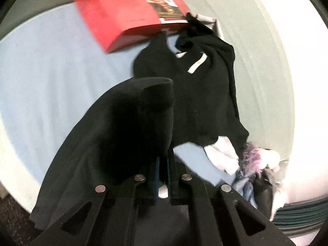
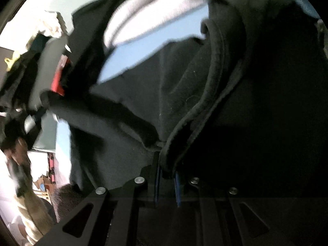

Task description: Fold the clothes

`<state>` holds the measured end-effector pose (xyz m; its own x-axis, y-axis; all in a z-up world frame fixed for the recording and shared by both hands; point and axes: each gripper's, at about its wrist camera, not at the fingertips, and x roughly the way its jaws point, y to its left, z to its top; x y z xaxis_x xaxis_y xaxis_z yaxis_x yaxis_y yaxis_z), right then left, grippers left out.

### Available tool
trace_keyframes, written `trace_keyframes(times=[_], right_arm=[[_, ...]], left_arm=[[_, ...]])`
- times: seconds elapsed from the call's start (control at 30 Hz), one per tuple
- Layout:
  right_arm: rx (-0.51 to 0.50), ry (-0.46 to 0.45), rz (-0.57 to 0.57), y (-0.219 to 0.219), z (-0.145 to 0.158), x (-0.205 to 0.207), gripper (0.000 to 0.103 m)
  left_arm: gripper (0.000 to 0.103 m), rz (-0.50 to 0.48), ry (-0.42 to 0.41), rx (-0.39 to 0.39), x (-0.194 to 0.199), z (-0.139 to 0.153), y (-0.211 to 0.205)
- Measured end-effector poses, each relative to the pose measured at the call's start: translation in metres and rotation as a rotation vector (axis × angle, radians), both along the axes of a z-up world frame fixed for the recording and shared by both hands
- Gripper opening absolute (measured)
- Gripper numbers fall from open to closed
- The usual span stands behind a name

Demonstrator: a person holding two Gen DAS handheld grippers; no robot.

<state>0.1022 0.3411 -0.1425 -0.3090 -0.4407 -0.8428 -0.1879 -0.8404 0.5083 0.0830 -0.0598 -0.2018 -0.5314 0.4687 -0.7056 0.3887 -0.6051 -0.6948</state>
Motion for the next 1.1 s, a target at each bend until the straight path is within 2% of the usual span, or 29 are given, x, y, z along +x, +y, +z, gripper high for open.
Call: trace_keyframes(times=[0.07, 0.13, 0.17, 0.3, 0.43, 0.5, 0.53, 0.57, 0.63, 0.67, 0.7, 0.73, 0.83, 0.87, 0.93, 1.0, 1.1], right_arm=[[-0.001, 0.045, -0.015, 0.005, 0.018, 0.005, 0.013], [0.008, 0.084, -0.026, 0.009, 0.034, 0.009, 0.013], [0.014, 0.106, -0.032, 0.011, 0.043, 0.013, 0.012], [0.030, 0.174, -0.052, 0.012, 0.071, 0.037, 0.012], [0.038, 0.147, -0.057, 0.012, 0.069, 0.064, 0.011], [0.021, 0.090, -0.072, 0.012, 0.051, 0.070, 0.021], [0.007, 0.064, -0.094, 0.014, 0.043, 0.071, 0.030], [-0.017, 0.047, -0.123, 0.018, 0.037, 0.069, 0.032], [-0.074, 0.040, -0.172, 0.028, 0.033, 0.062, 0.034], [-0.079, 0.045, -0.193, 0.034, 0.035, 0.056, 0.041], [-0.065, 0.053, -0.205, 0.037, 0.039, 0.050, 0.046], [-0.035, 0.066, -0.214, 0.041, 0.043, 0.043, 0.053], [0.092, 0.094, -0.233, 0.050, 0.052, 0.006, 0.073], [0.130, 0.078, -0.241, 0.054, 0.050, -0.009, 0.076], [0.158, 0.034, -0.245, 0.058, 0.040, -0.036, 0.076], [0.177, -0.008, -0.236, 0.057, 0.026, -0.060, 0.076], [0.211, -0.052, -0.232, 0.049, 0.005, -0.085, 0.074]], left_arm=[[0.006, 0.012, 0.001, 0.064, 0.015, -0.009, -0.013], [0.005, 0.012, -0.015, 0.058, 0.024, -0.004, -0.008], [0.003, 0.007, -0.020, 0.059, 0.043, 0.001, -0.011], [0.002, -0.021, -0.056, 0.113, 0.068, -0.020, -0.015], [0.002, -0.076, -0.188, -0.022, 0.082, -0.040, -0.008], [0.002, -0.075, -0.255, -0.075, 0.085, -0.046, -0.010], [0.002, -0.069, -0.265, -0.074, 0.082, -0.045, -0.011], [0.004, -0.062, -0.273, -0.073, 0.078, -0.045, -0.012], [0.014, -0.047, -0.290, -0.069, 0.072, -0.044, -0.015], [0.037, -0.052, -0.275, -0.081, 0.064, -0.039, -0.015], [0.065, -0.057, -0.256, -0.120, 0.054, -0.034, -0.014], [0.073, -0.062, -0.236, -0.159, 0.043, -0.028, -0.014], [0.075, -0.076, -0.183, -0.317, 0.004, -0.013, -0.008], [0.075, -0.075, -0.164, -0.356, -0.007, -0.011, -0.007], [0.075, -0.081, -0.125, -0.438, -0.032, -0.012, -0.002], [0.075, -0.106, -0.117, -0.472, -0.053, -0.021, 0.006], [0.075, -0.171, -0.149, -0.460, -0.081, -0.049, 0.015]])
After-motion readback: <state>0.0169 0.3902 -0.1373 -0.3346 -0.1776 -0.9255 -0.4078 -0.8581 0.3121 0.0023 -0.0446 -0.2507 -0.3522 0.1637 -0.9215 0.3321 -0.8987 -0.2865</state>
